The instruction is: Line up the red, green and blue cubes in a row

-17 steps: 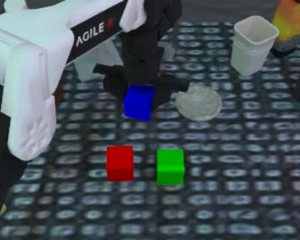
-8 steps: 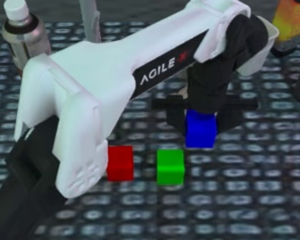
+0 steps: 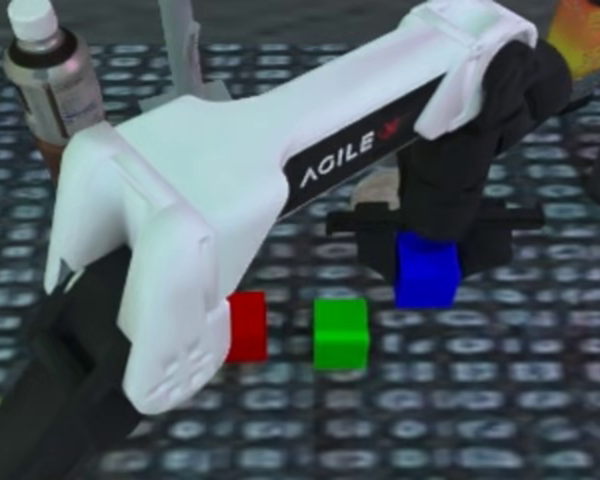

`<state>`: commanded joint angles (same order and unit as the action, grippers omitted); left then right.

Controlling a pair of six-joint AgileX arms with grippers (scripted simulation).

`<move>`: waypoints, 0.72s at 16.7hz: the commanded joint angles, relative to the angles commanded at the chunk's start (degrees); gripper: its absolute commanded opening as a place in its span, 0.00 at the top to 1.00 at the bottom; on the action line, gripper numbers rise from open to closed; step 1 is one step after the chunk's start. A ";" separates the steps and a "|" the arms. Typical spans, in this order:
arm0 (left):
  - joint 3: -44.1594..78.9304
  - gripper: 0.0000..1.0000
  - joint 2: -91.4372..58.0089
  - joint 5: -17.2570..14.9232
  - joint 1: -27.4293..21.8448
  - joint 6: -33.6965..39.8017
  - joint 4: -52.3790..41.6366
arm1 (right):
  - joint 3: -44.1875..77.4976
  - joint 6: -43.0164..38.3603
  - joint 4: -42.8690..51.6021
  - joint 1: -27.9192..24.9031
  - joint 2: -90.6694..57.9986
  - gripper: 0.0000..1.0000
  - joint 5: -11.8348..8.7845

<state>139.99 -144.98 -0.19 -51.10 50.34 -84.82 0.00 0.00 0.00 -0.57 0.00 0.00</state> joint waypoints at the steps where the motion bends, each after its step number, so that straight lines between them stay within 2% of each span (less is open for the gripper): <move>1: -0.78 1.00 0.13 0.08 0.01 -0.04 0.79 | 0.00 0.00 0.00 0.00 0.00 0.00 0.00; 8: -15.77 1.00 0.69 0.06 -0.14 0.16 15.02 | 0.00 0.00 0.00 0.00 0.00 0.00 0.00; 12: -17.00 1.00 0.59 -0.01 -0.25 0.20 16.26 | 0.00 0.00 0.00 0.00 0.00 0.00 0.00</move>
<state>122.99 -144.39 -0.21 -51.35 50.54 -68.55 0.00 0.00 0.00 -0.57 0.00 0.00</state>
